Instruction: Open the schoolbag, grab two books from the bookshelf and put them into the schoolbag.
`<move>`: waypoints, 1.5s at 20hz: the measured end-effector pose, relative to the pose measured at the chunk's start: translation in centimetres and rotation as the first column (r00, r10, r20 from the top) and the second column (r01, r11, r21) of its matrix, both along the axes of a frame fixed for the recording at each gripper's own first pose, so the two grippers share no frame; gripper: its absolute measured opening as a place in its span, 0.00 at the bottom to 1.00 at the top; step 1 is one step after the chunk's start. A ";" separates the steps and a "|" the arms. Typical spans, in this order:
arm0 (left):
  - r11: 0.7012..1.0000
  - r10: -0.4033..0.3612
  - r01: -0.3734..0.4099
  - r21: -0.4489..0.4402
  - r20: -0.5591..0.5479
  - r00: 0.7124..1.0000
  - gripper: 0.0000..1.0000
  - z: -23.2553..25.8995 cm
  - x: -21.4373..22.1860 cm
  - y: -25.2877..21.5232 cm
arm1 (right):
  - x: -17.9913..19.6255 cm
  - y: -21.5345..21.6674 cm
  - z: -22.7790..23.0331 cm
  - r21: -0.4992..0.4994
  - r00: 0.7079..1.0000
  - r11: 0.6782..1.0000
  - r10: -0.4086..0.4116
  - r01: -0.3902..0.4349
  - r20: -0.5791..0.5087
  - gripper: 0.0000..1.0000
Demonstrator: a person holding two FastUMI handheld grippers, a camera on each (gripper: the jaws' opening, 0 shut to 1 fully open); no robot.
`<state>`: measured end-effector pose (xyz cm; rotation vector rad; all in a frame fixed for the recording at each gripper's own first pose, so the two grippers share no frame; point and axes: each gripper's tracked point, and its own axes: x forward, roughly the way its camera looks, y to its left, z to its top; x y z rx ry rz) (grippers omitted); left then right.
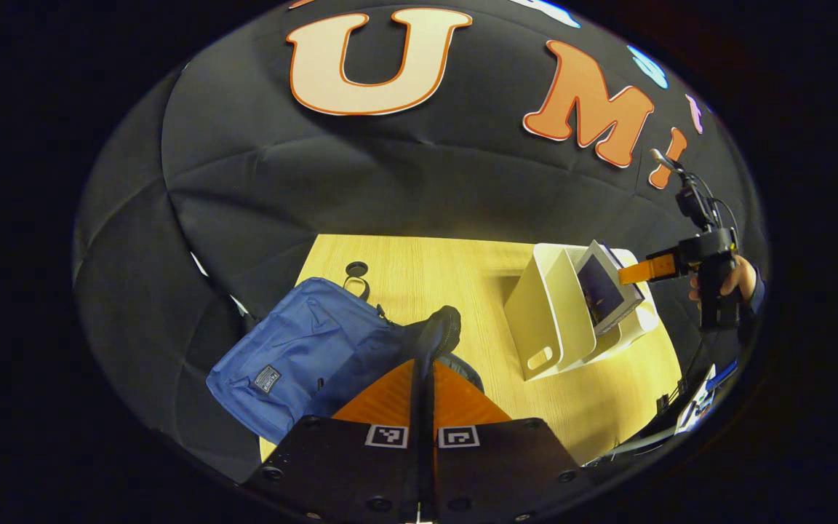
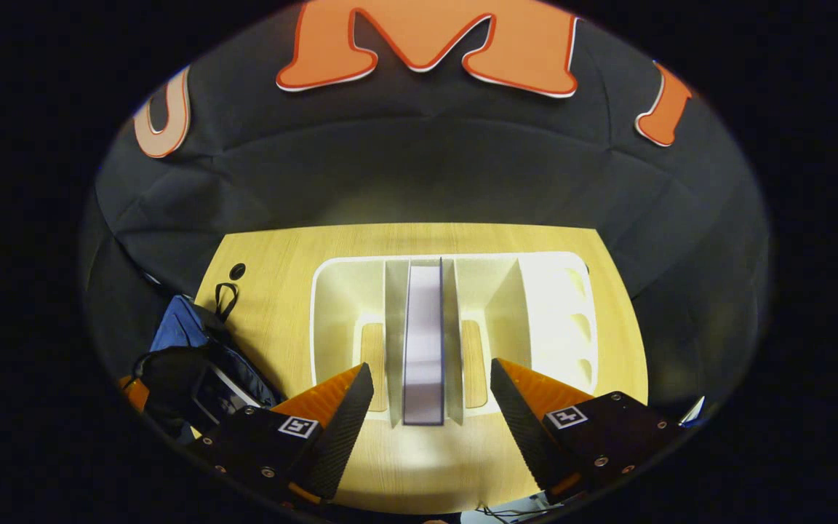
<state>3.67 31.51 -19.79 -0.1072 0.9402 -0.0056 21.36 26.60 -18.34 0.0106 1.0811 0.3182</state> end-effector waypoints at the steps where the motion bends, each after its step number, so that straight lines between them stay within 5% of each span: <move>1: 1.000 0.002 -0.002 0.000 0.000 1.000 0.01 0.0 0.0 0.0 | 0.4 0.2 -0.8 -0.024 1.000 0.999 0.023 -0.024 -0.013 0.98; 6: 1.000 0.002 -0.002 -0.010 -0.010 1.000 0.01 -0.5 -0.1 -0.1 | 1.3 1.3 -4.1 -0.064 0.990 0.995 0.062 -0.070 -0.128 0.87; 9: 1.000 0.002 -0.002 -0.012 -0.013 1.000 0.01 -0.6 -0.1 -0.1 | 1.9 1.3 -5.8 -0.077 0.981 0.995 0.047 -0.062 -0.191 0.55; 10: 1.000 0.002 -0.002 -0.014 -0.014 1.000 0.01 -0.6 -0.2 0.0 | 2.2 1.0 -6.5 -0.085 0.978 0.995 0.041 -0.060 -0.207 0.58; 13: 1.000 0.002 -0.002 -0.013 -0.016 1.000 0.01 -0.7 -0.2 0.0 | 2.0 0.9 -7.7 -0.097 0.967 0.992 0.051 -0.077 -0.249 0.40; 19: 1.000 0.000 0.000 -0.021 -0.010 1.000 0.01 -0.7 0.0 0.1 | 1.7 0.5 -6.6 -0.048 0.970 0.998 0.036 -0.049 -0.239 0.39; 30: 1.000 -0.025 0.025 -0.009 -0.012 1.000 0.01 -0.7 -0.1 0.0 | -3.5 -3.9 7.5 0.202 0.999 0.979 0.032 -0.025 -0.033 0.38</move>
